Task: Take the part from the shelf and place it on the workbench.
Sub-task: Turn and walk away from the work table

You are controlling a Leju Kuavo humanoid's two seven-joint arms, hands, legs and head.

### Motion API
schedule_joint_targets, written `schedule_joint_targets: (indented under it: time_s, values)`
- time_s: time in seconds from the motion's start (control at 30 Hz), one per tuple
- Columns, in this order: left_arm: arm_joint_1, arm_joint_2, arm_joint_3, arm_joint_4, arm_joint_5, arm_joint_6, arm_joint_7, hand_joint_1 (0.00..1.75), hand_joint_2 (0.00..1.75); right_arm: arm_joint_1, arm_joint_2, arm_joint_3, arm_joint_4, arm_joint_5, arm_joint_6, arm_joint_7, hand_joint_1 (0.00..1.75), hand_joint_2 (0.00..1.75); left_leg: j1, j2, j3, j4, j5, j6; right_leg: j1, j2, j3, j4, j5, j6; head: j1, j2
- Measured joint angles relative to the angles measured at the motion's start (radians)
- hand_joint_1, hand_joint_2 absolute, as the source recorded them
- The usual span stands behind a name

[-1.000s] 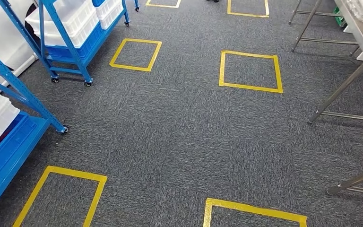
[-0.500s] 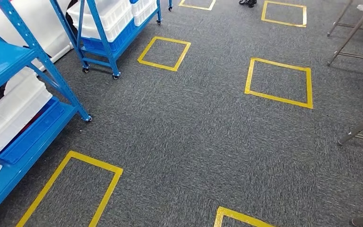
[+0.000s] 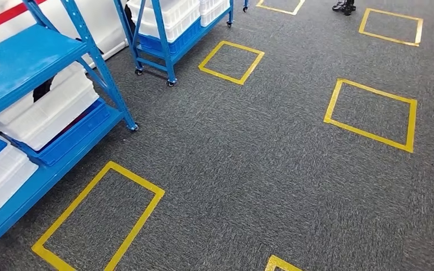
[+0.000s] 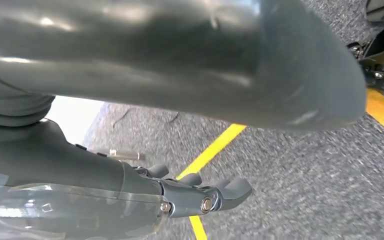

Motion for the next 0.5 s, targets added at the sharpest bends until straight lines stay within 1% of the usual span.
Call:
schedule_joint_targets:
  time_s: [0.03,0.07,0.1,0.13,0.17,0.2,0.23,0.27,0.3,0.33,0.37,0.4,0.43,0.47,0.5]
  values:
    - [0.000,0.002,0.000,0.000,-0.001,-0.001,0.000,0.00,0.00,-0.001,0.000,0.000,0.000,0.000,0.000,0.001,0.00,0.00,-0.004,0.003,0.003,-0.010,-0.001,0.006,0.000,-0.009,0.003,-0.001,-0.002,0.005,0.000,0.000]
    - [0.001,0.004,0.000,0.000,-0.002,-0.002,0.000,0.00,0.00,-0.003,0.001,0.000,0.000,-0.001,0.001,0.002,0.00,0.00,-0.006,-0.008,0.002,-0.013,0.001,0.011,0.000,-0.019,0.006,-0.002,-0.003,0.010,0.000,0.000]
    - [0.002,0.006,0.000,0.000,-0.003,-0.002,0.000,0.00,0.00,-0.006,0.001,0.000,0.000,-0.002,0.001,0.002,0.00,0.00,-0.003,-0.020,0.005,-0.018,0.005,0.016,-0.002,-0.020,0.009,-0.001,-0.006,0.016,0.000,0.000]
    - [0.003,0.007,0.000,0.000,-0.004,-0.003,0.000,0.00,0.00,-0.007,0.002,0.000,0.000,-0.002,0.002,0.003,0.00,0.00,-0.001,-0.030,0.009,-0.025,0.009,0.021,-0.005,-0.005,0.008,0.006,-0.013,0.022,0.000,0.000]
    - [0.003,0.009,0.000,0.000,-0.004,-0.004,0.000,0.00,0.00,-0.006,0.002,0.000,0.000,-0.003,0.002,0.003,0.00,0.00,0.002,-0.041,0.013,-0.032,0.015,0.026,-0.007,0.022,-0.001,0.032,-0.031,0.027,0.000,0.000]
    - [0.002,0.009,0.000,0.000,-0.004,-0.005,0.000,0.00,0.00,-0.005,0.002,0.000,0.000,-0.003,0.003,0.003,0.00,0.00,0.005,-0.052,0.016,-0.036,0.018,0.030,-0.009,0.054,-0.025,0.082,-0.060,0.031,0.000,0.000]
    - [0.001,0.009,0.000,0.000,-0.004,-0.006,0.000,0.00,0.00,-0.003,0.002,0.000,0.000,-0.004,0.005,0.002,0.00,0.00,0.004,-0.064,0.016,-0.037,0.020,0.032,-0.011,0.082,-0.057,0.147,-0.093,0.033,0.000,0.000]
    - [0.000,0.009,0.000,0.000,-0.004,-0.007,0.001,0.00,0.00,-0.001,0.002,0.000,0.000,-0.004,0.007,0.001,0.00,0.00,0.004,-0.076,0.015,-0.036,0.020,0.034,-0.012,0.095,-0.094,0.217,-0.122,0.035,0.000,0.000]
    - [-0.001,0.009,0.000,0.000,-0.004,-0.008,0.001,0.00,0.00,0.001,0.002,0.000,0.000,-0.005,0.009,0.000,0.00,0.00,0.004,-0.090,0.014,-0.036,0.020,0.035,-0.013,0.099,-0.122,0.268,-0.134,0.036,0.000,0.000]
    - [0.000,0.009,0.000,0.000,-0.004,-0.008,0.001,0.00,0.00,0.002,0.002,0.000,0.001,-0.006,0.010,-0.001,0.00,0.00,0.004,-0.104,0.015,-0.034,0.019,0.034,-0.014,0.100,-0.134,0.283,-0.126,0.038,0.000,0.000]
    - [0.001,0.009,0.000,0.000,-0.004,-0.008,0.001,0.00,0.00,0.003,0.002,0.000,0.001,-0.007,0.010,-0.002,0.00,0.00,0.004,-0.119,0.016,-0.032,0.018,0.033,-0.016,0.103,-0.126,0.257,-0.096,0.038,0.000,0.000]
    - [0.001,0.009,0.000,0.000,-0.004,-0.009,0.001,0.00,0.00,0.004,0.001,0.000,0.001,-0.007,0.010,-0.002,0.00,0.00,0.006,-0.134,0.017,-0.028,0.015,0.030,-0.018,0.111,-0.103,0.197,-0.053,0.039,0.000,0.000]
    - [0.002,0.009,0.000,0.000,-0.004,-0.009,0.000,0.00,0.00,0.005,0.001,0.000,0.001,-0.007,0.010,-0.002,0.00,0.00,0.007,-0.147,0.015,-0.023,0.012,0.025,-0.022,0.133,-0.074,0.129,-0.018,0.038,0.000,0.000]
    - [0.001,0.009,0.000,0.000,-0.004,-0.010,0.000,0.00,0.00,0.006,0.001,0.000,0.001,-0.008,0.010,-0.003,0.00,0.00,0.007,-0.160,0.012,-0.016,0.008,0.019,-0.024,0.157,-0.050,0.070,0.007,0.036,0.000,0.000]
    - [0.001,0.009,0.000,0.000,-0.004,-0.010,0.000,0.00,0.00,0.007,0.000,0.000,0.002,-0.009,0.010,-0.003,0.00,0.00,0.007,-0.170,0.007,-0.011,0.005,0.012,-0.025,0.175,-0.037,0.036,0.017,0.033,0.000,0.000]
